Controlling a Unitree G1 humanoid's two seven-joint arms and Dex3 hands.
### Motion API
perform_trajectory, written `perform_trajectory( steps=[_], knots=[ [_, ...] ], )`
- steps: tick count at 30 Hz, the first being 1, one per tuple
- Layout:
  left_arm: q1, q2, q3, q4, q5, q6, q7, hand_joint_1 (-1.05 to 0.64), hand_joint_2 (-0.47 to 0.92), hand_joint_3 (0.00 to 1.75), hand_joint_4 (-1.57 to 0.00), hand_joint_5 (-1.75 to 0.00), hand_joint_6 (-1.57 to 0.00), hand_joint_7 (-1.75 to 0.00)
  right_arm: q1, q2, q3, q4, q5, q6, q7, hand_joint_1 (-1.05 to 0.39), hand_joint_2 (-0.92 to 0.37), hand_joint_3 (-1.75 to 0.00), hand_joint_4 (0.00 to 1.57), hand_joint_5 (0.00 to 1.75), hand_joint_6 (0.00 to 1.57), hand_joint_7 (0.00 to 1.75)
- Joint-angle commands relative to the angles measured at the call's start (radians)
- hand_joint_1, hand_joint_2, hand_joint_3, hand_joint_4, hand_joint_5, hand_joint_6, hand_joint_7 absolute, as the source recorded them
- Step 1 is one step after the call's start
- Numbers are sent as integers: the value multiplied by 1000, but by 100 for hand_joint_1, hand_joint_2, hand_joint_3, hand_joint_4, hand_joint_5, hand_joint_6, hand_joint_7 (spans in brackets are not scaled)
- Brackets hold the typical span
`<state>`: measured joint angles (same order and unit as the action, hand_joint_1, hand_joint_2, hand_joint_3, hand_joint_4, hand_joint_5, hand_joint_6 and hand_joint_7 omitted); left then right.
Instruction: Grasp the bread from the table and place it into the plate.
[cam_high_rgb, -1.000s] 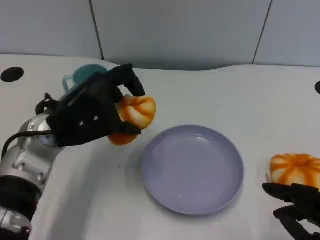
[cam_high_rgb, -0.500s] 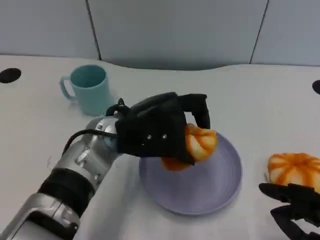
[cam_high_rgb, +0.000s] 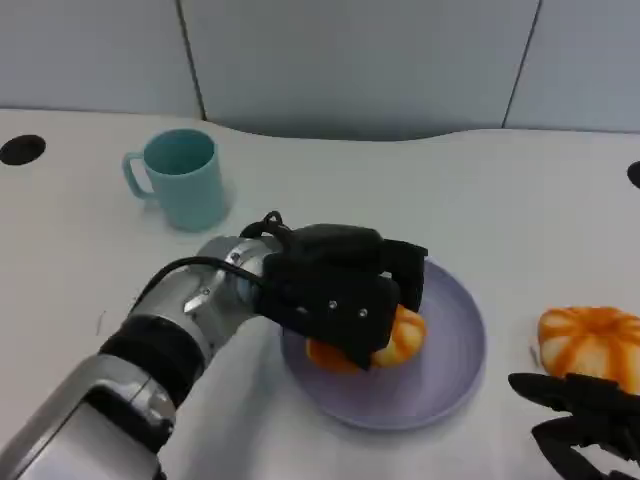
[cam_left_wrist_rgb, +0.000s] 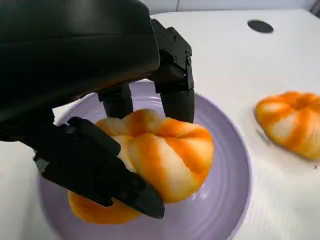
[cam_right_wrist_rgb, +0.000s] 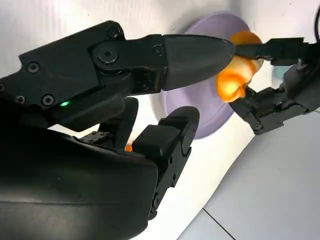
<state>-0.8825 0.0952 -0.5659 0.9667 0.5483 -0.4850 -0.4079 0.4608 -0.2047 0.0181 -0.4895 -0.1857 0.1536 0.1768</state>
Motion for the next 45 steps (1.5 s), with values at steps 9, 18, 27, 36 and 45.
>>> perform_trajectory(
  steps=[9,18,27,36,45],
  knots=[
    [-74,48,1,-29,-25,-98,-164,-80,80,0,0,-11,-15,-1,-2,-9,-6,-8,3,6,0,-36,-92,-40,56,68,72,0],
    [-56,62,42,-108,-94,-47,-273,-82,81,0,0,0,-10,0,-1,-7,-10,-6,9,2,-1,-35,-92,-40,56,68,72,0],
    [19,180,204,-263,-311,-4,-386,-75,82,1,0,0,-12,-1,7,-10,-20,0,16,-8,0,-36,-92,-41,56,68,72,1],
    [296,275,369,-443,-538,36,-419,-73,88,2,-6,-3,-16,-3,14,-22,-41,4,24,-19,11,-35,-92,-41,55,68,72,1],
    [622,228,511,-705,-614,216,-205,-59,91,1,-26,-17,-33,-7,-9,-29,-63,53,35,-42,13,-35,-92,-40,55,70,74,1]
  ],
)
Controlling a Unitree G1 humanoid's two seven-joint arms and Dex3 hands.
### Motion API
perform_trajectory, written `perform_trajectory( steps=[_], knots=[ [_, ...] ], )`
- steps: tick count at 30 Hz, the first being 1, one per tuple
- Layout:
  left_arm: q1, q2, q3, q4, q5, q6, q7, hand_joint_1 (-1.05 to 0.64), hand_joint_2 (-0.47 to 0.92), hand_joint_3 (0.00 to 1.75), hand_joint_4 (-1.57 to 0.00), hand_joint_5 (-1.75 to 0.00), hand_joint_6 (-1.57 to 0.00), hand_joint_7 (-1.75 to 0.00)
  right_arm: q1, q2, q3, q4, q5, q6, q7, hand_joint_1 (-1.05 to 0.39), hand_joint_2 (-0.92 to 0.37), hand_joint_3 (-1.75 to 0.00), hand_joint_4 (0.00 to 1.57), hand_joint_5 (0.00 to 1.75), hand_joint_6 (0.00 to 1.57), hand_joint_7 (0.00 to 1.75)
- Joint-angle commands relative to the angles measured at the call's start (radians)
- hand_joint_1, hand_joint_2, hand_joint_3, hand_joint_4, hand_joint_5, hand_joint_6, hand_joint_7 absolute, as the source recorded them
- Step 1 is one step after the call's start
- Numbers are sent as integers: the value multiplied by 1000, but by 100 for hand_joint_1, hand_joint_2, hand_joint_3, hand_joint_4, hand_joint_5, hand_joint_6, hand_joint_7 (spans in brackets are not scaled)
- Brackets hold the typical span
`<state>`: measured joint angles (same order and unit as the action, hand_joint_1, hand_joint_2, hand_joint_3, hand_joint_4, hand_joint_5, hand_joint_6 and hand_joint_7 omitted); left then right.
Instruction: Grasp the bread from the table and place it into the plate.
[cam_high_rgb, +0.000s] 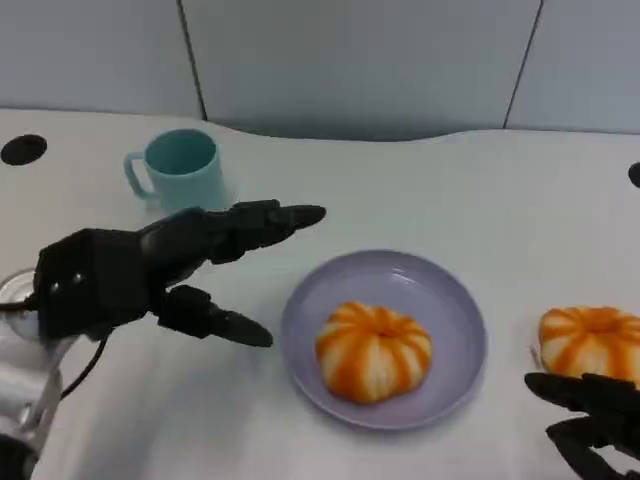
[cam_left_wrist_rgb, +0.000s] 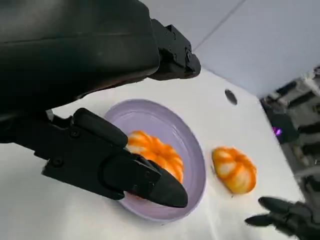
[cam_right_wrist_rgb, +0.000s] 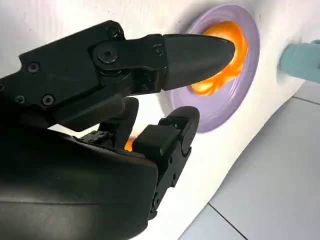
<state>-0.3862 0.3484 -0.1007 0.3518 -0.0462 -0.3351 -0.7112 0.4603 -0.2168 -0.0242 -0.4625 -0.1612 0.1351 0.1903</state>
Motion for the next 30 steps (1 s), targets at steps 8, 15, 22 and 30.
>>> perform_trajectory(
  steps=[8,15,22,30],
  knots=[
    [335,-62,115,-144,14,86,278,-48,92,12,-32,-97,-58,-5,-36,-30,-28,73,25,-42,13,-36,-92,-40,54,71,74,1],
    [375,-61,128,-167,16,324,343,-35,92,9,-41,-168,-39,-151,-40,-28,-35,64,38,-18,19,-34,-92,-40,53,72,73,1],
    [360,-35,104,-163,48,456,327,-31,92,9,-55,-175,-41,-174,-34,-33,-48,61,43,-20,26,-34,-92,-40,52,72,74,1],
    [333,-25,84,-127,60,452,311,-34,92,6,-62,-175,-45,-175,-40,-51,-59,91,47,-43,30,-37,-92,-39,52,74,74,1]
  ],
)
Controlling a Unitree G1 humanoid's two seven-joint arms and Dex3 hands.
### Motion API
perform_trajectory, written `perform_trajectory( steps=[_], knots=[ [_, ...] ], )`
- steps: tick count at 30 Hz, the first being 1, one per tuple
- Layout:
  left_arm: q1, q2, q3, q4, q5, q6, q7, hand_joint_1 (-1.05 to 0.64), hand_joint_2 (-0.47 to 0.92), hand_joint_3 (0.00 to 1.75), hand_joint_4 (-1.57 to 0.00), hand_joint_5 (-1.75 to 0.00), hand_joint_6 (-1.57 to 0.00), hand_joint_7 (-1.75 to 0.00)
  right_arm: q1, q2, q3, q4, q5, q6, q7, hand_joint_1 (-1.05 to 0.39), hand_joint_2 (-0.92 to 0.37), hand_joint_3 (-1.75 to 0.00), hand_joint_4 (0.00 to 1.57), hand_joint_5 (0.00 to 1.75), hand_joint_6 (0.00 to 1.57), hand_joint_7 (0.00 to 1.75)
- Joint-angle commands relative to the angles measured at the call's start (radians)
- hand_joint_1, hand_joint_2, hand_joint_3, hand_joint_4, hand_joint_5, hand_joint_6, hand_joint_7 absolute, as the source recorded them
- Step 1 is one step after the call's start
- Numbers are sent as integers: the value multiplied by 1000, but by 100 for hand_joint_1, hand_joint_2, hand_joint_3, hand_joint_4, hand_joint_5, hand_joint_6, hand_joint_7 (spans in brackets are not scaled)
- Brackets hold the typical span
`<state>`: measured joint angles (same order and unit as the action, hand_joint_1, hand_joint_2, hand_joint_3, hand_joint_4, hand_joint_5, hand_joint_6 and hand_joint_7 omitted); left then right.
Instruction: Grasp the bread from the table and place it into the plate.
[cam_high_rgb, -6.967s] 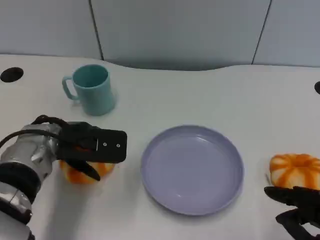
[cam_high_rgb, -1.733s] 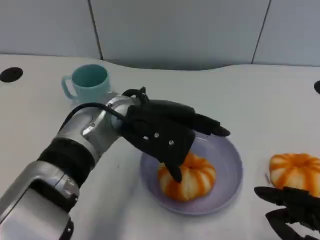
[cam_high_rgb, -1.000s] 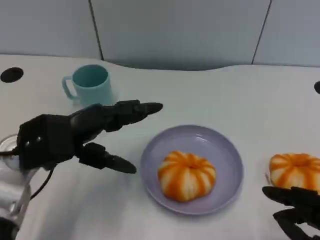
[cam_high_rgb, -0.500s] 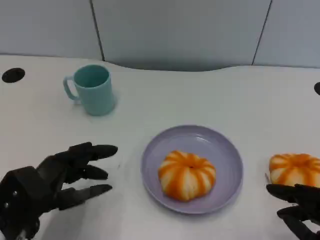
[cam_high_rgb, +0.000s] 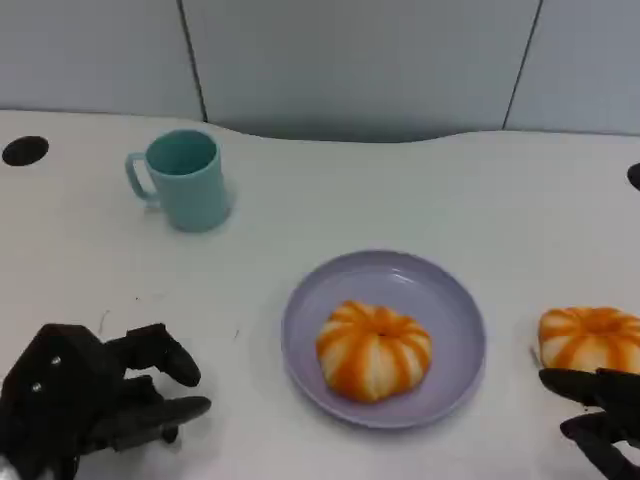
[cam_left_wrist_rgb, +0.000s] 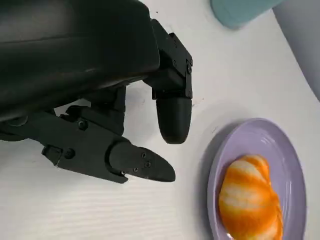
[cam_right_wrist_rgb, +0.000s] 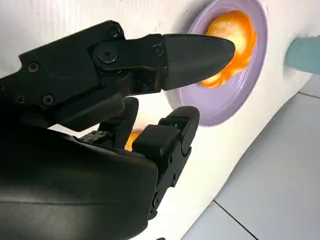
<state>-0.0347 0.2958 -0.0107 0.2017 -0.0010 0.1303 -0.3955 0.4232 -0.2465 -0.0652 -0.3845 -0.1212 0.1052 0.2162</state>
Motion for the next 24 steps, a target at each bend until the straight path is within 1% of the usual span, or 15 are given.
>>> perform_trajectory(
  steps=[1,6,12,18,24],
  knots=[
    [-22,28,-7,28,16,-14,-4,-34,92,6,-61,-175,-45,-175,-5,-23,-19,17,7,-14,3,-37,-92,-39,52,74,74,1],
    [-25,27,-10,28,14,-11,-6,-34,92,5,-57,-175,-45,-175,-11,-24,-21,27,14,-9,2,-37,-92,-39,53,74,74,1],
    [-21,24,1,26,-2,-3,-7,-33,92,4,-61,-175,-46,-175,-9,-28,-24,17,13,9,6,-36,-92,-39,51,72,73,0],
    [-24,31,-13,-2,5,12,-14,-36,92,7,-58,-175,-42,-175,-10,-30,-45,17,45,6,25,-36,-92,-39,51,71,73,0],
    [-28,35,-24,8,5,-11,-26,-37,92,8,-57,-175,-42,-174,-9,-32,-47,15,39,11,21,-36,-92,-39,51,71,73,0]
  ],
)
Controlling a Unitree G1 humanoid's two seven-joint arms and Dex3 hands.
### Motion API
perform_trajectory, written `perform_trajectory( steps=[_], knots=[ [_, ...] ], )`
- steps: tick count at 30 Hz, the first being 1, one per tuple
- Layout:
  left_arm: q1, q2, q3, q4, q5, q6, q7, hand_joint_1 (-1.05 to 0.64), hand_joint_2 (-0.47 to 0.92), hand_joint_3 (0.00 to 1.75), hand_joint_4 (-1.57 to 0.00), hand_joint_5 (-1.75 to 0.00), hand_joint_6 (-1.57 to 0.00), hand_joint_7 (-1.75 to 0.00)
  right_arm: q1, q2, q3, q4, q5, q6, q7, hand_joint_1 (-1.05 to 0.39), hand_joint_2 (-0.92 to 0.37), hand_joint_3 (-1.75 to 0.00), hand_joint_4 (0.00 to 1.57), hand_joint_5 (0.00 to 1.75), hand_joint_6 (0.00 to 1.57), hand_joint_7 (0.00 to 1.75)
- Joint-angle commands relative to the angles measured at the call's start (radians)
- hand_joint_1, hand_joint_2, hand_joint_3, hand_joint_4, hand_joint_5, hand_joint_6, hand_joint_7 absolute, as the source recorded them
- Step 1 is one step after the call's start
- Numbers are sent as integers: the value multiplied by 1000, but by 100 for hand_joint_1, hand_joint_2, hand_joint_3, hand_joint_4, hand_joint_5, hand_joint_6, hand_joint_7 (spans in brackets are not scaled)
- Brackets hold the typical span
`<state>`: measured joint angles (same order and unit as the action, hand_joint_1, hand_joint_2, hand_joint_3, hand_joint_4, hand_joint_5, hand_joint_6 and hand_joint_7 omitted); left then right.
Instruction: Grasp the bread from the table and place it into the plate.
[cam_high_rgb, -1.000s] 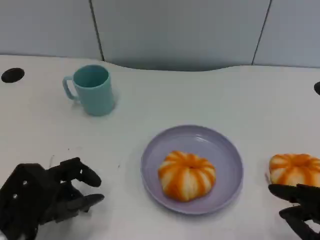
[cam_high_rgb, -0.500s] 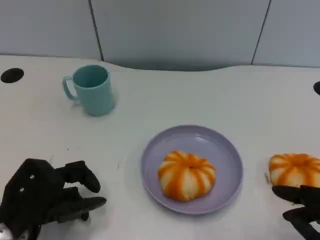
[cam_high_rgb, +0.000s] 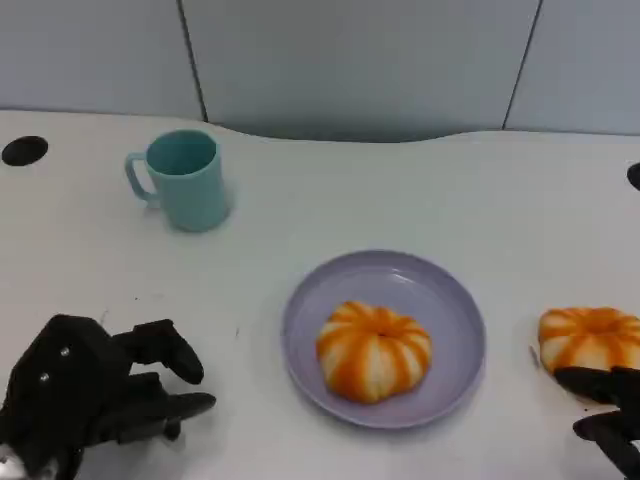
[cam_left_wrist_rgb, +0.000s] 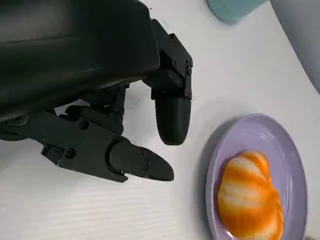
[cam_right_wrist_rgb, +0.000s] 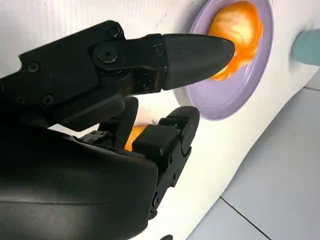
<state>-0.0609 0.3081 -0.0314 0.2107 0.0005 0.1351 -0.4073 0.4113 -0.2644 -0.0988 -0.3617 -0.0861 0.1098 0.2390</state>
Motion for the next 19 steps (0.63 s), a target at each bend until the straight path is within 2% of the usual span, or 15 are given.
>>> perform_trajectory(
  steps=[1,5,12,19],
  knots=[
    [-3,22,-2,1,2,-15,-15,-37,92,8,-56,-175,-42,-173,2,-13,-13,-6,3,5,-2,-36,-92,-39,51,71,73,0],
    [-10,19,3,8,-4,-10,-15,-39,92,8,-54,-175,-42,-172,0,-14,-9,4,-2,-16,-4,-36,-92,-39,52,72,74,1],
    [-4,16,10,-19,-19,23,-18,-36,92,8,-53,-175,-39,-175,4,-11,-9,-7,-2,-7,-4,-37,-92,-39,53,73,74,0],
    [-2,26,3,-7,-1,-10,-15,-37,92,9,-56,-175,-40,-175,4,-9,-2,-2,-6,-18,-7,-36,-92,-39,53,73,74,0]
  ],
)
